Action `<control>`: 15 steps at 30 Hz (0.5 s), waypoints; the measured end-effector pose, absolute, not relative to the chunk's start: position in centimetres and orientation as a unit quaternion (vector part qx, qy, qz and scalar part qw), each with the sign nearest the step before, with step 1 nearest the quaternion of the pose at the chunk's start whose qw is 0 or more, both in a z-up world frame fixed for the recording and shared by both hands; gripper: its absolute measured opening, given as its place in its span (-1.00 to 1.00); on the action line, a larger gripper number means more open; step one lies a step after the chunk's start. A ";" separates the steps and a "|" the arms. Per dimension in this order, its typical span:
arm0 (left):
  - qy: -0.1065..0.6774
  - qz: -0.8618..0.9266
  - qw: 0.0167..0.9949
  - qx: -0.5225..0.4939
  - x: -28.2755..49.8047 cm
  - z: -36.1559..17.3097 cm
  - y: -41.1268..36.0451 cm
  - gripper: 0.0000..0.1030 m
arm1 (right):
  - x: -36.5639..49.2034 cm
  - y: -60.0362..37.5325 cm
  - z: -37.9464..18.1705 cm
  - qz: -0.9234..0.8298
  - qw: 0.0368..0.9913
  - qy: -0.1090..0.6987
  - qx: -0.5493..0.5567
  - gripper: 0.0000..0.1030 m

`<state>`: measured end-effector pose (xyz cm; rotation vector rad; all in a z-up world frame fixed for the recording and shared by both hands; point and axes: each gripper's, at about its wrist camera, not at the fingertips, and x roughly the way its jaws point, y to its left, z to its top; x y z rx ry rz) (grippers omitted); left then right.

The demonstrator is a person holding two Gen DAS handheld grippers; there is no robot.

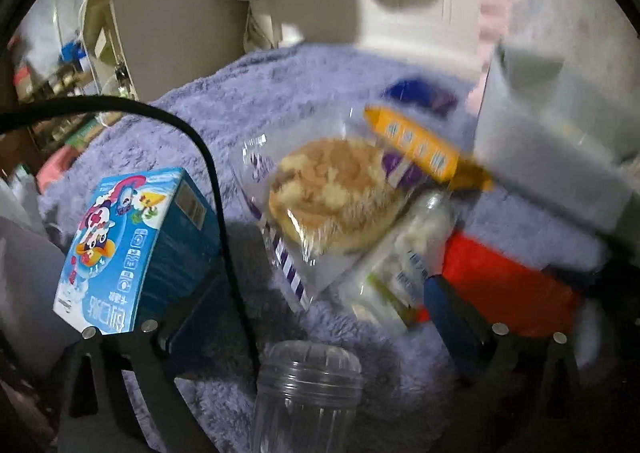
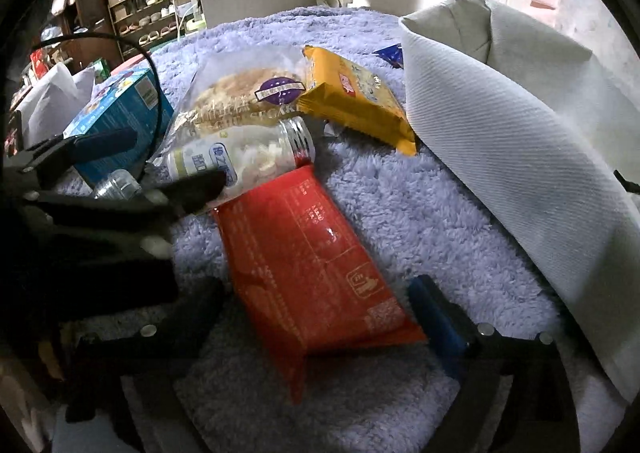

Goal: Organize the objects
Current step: 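Lower the right gripper onto the red packet and close on it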

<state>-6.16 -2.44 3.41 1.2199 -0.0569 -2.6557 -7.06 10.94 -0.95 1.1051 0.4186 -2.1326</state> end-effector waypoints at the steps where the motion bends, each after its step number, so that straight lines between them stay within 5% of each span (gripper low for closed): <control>1: -0.062 -0.886 0.131 0.439 -6.9 2.4 -1.6 0.95 | -7.0 10.9 -1.1 -0.820 0.345 0.162 0.427 0.92; 15: -0.078 -0.888 0.140 0.431 -6.7 1.9 -2.0 0.99 | -6.2 11.9 -1.1 -0.820 0.335 0.183 0.427 1.00</control>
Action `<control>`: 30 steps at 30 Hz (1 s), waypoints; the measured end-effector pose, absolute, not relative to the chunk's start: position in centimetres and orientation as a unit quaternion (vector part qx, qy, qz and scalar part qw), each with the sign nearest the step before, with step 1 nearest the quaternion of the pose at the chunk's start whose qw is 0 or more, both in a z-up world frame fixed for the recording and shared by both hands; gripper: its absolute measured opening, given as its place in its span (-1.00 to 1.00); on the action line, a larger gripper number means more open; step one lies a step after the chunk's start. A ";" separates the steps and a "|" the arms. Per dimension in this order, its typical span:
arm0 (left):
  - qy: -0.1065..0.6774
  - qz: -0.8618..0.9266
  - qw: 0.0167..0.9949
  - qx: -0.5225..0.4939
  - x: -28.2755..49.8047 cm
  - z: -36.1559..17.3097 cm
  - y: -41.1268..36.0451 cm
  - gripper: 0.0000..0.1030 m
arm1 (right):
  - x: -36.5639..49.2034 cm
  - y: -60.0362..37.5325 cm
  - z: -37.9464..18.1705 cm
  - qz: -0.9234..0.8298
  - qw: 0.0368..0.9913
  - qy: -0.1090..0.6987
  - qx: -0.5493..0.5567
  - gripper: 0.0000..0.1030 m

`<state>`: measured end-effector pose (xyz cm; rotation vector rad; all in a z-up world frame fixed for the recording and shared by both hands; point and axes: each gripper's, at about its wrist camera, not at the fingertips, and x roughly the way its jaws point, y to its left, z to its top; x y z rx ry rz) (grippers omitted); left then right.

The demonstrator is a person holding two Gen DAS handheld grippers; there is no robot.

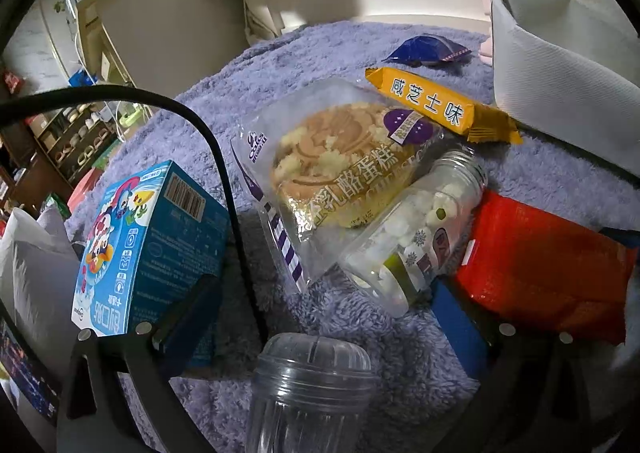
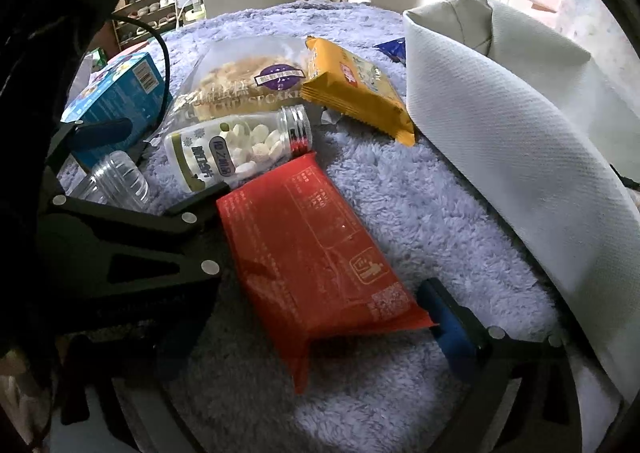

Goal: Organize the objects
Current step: 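Lower the right gripper onto the red packet and close on it, then lift the red packet off the blanket with the right gripper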

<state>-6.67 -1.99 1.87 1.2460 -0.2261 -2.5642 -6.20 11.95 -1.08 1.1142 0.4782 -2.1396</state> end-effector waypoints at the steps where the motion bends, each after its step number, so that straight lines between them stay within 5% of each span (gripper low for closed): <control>1: -0.078 -0.888 0.140 0.431 -6.6 1.9 -2.0 0.99 | -6.2 12.0 -1.0 -0.820 0.334 0.184 0.426 1.00; 30: -0.089 -0.885 0.148 0.432 -6.8 2.0 -1.2 1.00 | -4.9 13.4 -0.9 -0.825 0.320 0.196 0.422 1.00</control>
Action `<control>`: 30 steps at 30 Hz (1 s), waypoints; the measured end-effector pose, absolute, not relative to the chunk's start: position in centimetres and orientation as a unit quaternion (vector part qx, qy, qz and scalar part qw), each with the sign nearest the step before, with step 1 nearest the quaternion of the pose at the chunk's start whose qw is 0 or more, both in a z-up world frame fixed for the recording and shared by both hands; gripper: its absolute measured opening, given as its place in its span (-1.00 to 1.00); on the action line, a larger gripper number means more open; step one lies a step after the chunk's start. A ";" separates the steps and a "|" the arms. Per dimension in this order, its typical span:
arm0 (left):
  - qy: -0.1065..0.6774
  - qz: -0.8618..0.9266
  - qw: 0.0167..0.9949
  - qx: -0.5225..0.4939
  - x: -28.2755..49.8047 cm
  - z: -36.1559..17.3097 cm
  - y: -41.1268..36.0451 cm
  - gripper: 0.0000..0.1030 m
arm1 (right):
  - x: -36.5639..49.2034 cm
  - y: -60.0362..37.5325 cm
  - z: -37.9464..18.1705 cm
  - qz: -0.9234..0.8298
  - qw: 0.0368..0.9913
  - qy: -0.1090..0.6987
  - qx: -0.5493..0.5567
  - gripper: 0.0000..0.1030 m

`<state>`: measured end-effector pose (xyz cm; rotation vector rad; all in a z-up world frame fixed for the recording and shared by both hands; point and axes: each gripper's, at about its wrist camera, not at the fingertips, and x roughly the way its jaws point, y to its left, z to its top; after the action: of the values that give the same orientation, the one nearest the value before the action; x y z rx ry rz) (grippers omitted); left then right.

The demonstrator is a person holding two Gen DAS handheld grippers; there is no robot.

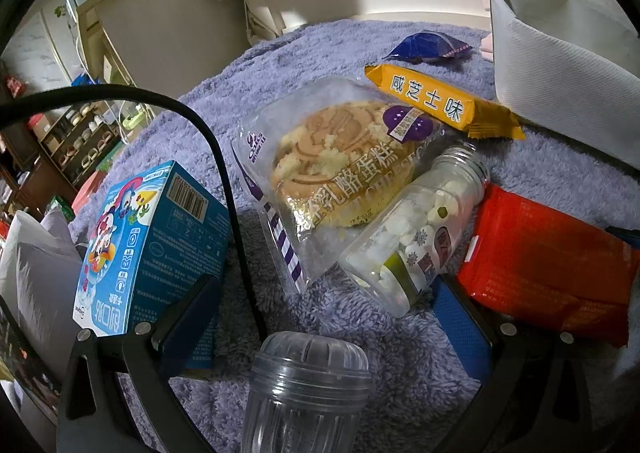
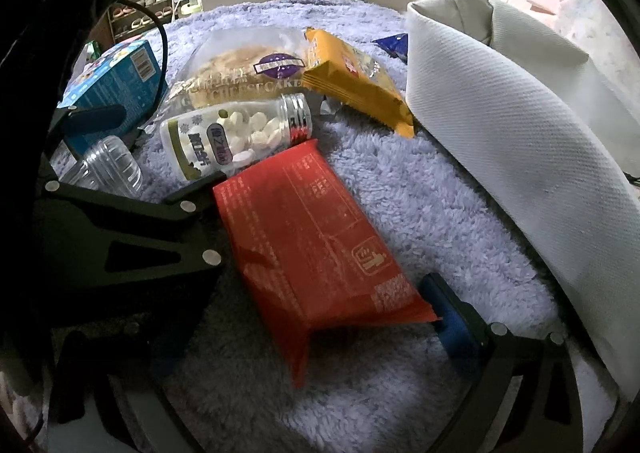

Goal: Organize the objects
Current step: 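Lift the red packet off the blanket with the right gripper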

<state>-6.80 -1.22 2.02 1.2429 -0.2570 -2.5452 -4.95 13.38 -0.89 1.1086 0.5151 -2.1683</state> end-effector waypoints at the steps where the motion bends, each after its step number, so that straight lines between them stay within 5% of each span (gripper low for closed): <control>1: -0.090 -0.886 0.148 0.431 -6.8 2.1 -1.2 1.00 | -4.9 13.5 -0.8 -0.827 0.321 0.195 0.418 1.00; 30: -0.082 -0.888 0.149 0.427 -6.6 2.2 -1.6 1.00 | -5.2 15.3 1.4 -0.817 0.296 0.162 0.468 1.00</control>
<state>-6.59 -1.63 2.22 1.2280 -0.2364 -2.5536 -5.19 15.28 1.40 1.2458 0.4308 -2.1718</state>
